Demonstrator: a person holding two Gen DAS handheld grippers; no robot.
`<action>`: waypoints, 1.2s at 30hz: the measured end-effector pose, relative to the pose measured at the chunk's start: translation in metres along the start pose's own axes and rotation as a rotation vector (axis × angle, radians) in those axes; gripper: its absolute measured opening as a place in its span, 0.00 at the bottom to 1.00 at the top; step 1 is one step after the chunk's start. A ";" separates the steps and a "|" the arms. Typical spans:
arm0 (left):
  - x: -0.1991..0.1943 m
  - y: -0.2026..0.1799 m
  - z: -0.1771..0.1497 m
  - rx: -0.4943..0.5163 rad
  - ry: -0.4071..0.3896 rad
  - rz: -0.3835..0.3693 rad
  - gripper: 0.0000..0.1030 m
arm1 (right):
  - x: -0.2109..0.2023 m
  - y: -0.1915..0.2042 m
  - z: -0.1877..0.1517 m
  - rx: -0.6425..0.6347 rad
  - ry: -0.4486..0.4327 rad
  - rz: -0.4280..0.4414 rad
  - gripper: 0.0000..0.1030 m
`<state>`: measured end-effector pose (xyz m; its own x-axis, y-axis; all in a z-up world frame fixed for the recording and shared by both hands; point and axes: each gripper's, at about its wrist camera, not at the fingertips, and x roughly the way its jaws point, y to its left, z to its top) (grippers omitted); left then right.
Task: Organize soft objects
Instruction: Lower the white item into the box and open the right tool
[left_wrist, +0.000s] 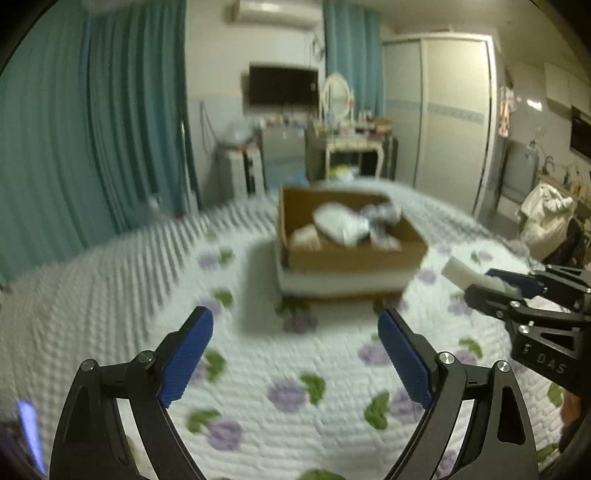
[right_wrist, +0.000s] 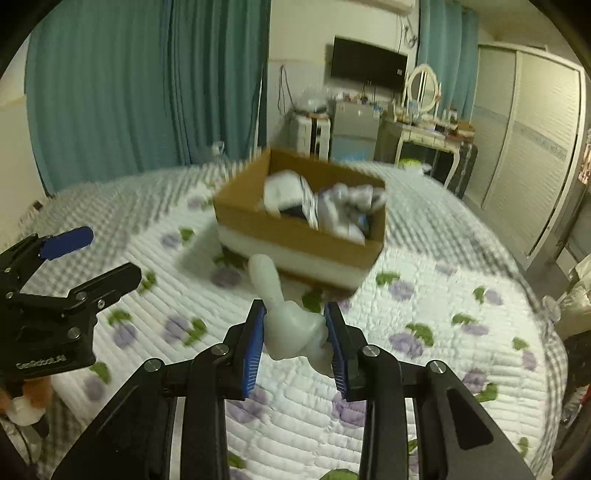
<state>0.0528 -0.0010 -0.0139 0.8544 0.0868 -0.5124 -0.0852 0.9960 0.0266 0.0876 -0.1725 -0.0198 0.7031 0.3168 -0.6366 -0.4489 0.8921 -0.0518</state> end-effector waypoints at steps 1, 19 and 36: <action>-0.007 0.002 0.009 0.006 -0.028 0.009 0.90 | -0.007 0.001 0.006 -0.001 -0.015 0.000 0.31; 0.069 0.030 0.134 -0.031 -0.172 -0.038 0.90 | 0.004 -0.021 0.175 0.002 -0.208 -0.032 0.34; 0.213 0.008 0.105 0.034 -0.029 -0.020 0.89 | 0.217 -0.092 0.170 0.110 0.002 -0.002 0.41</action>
<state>0.2876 0.0273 -0.0326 0.8702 0.0669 -0.4881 -0.0511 0.9976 0.0457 0.3750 -0.1315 -0.0226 0.7029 0.3143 -0.6381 -0.3841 0.9227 0.0314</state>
